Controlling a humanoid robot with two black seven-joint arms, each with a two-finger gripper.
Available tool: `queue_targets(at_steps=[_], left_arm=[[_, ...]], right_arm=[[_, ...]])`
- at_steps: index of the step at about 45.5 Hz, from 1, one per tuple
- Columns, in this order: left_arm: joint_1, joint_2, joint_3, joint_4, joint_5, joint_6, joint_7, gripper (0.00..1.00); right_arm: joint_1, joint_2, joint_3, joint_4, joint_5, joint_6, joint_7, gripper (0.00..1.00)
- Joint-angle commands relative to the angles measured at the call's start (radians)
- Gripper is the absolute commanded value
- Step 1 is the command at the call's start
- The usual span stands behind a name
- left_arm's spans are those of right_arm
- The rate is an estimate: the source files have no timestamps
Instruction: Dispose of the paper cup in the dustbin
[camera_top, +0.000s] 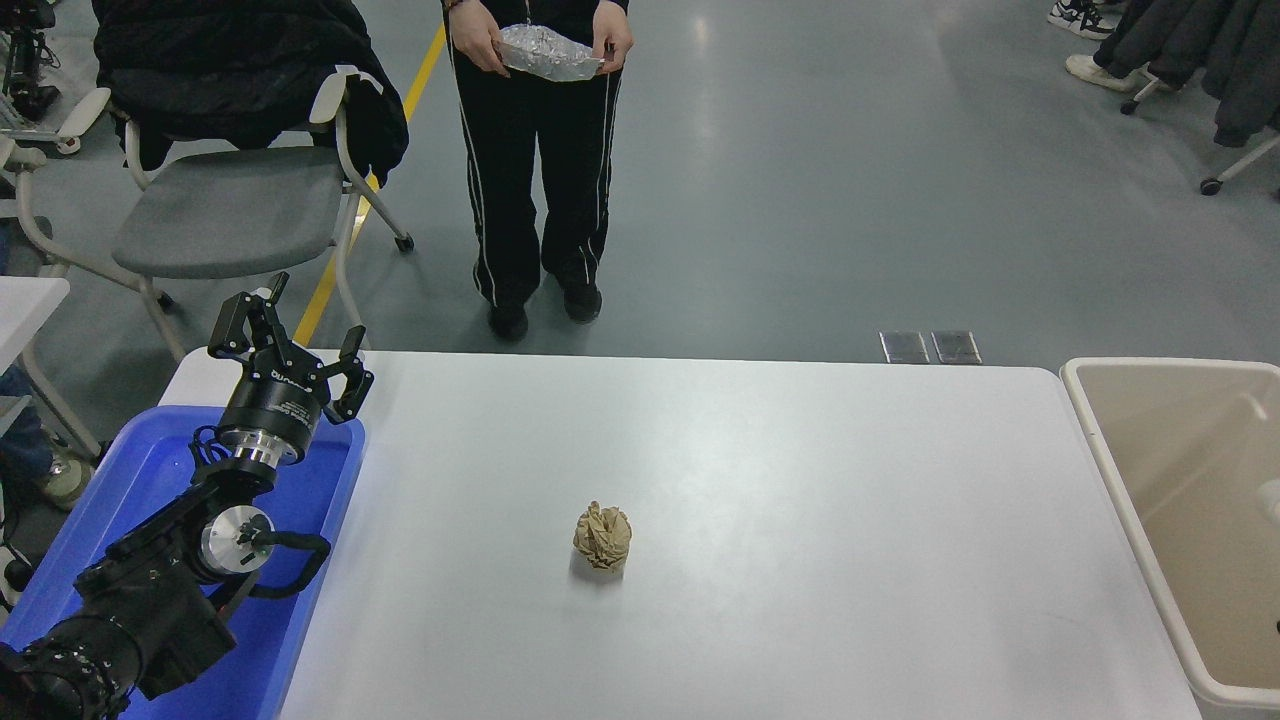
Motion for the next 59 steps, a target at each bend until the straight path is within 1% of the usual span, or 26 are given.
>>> queue_targets(at_steps=[1, 21, 27, 28, 30, 34, 35, 36, 38, 44, 53, 59], left_arm=[[0.000, 0.000, 0.000, 0.000, 0.000, 0.000, 0.000, 1.00], [0.000, 0.000, 0.000, 0.000, 0.000, 0.000, 0.000, 1.00], [0.000, 0.000, 0.000, 0.000, 0.000, 0.000, 0.000, 1.00], [0.000, 0.000, 0.000, 0.000, 0.000, 0.000, 0.000, 1.00], [0.000, 0.000, 0.000, 0.000, 0.000, 0.000, 0.000, 1.00], [0.000, 0.000, 0.000, 0.000, 0.000, 0.000, 0.000, 1.00], [0.000, 0.000, 0.000, 0.000, 0.000, 0.000, 0.000, 1.00], [0.000, 0.000, 0.000, 0.000, 0.000, 0.000, 0.000, 1.00], [0.000, 0.000, 0.000, 0.000, 0.000, 0.000, 0.000, 1.00], [0.000, 0.000, 0.000, 0.000, 0.000, 0.000, 0.000, 1.00], [0.000, 0.000, 0.000, 0.000, 0.000, 0.000, 0.000, 1.00], [0.000, 0.000, 0.000, 0.000, 0.000, 0.000, 0.000, 1.00]], right_arm=[[-0.023, 0.036, 0.003, 0.001, 0.000, -0.020, -0.002, 0.00], [-0.017, 0.048, 0.005, -0.001, 0.000, -0.023, -0.002, 0.00], [-0.011, 0.052, 0.005, -0.002, 0.000, -0.051, -0.002, 0.00], [-0.011, 0.052, 0.005, -0.002, 0.000, -0.054, -0.001, 0.02], [-0.008, 0.050, 0.003, -0.001, 0.000, -0.056, 0.001, 0.22], [-0.001, 0.047, 0.000, -0.005, 0.000, -0.060, 0.004, 0.68], [0.000, 0.045, 0.000, -0.005, 0.000, -0.062, 0.004, 0.78], [0.002, 0.045, 0.000, -0.004, 0.000, -0.063, 0.004, 0.86], [0.006, 0.045, 0.001, -0.004, 0.000, -0.063, 0.004, 0.96], [0.029, 0.044, 0.005, 0.005, 0.000, -0.049, 0.002, 0.99], [0.084, 0.039, 0.008, 0.008, 0.000, -0.043, 0.002, 0.99], [0.140, 0.013, 0.023, 0.028, 0.000, -0.045, 0.009, 1.00]])
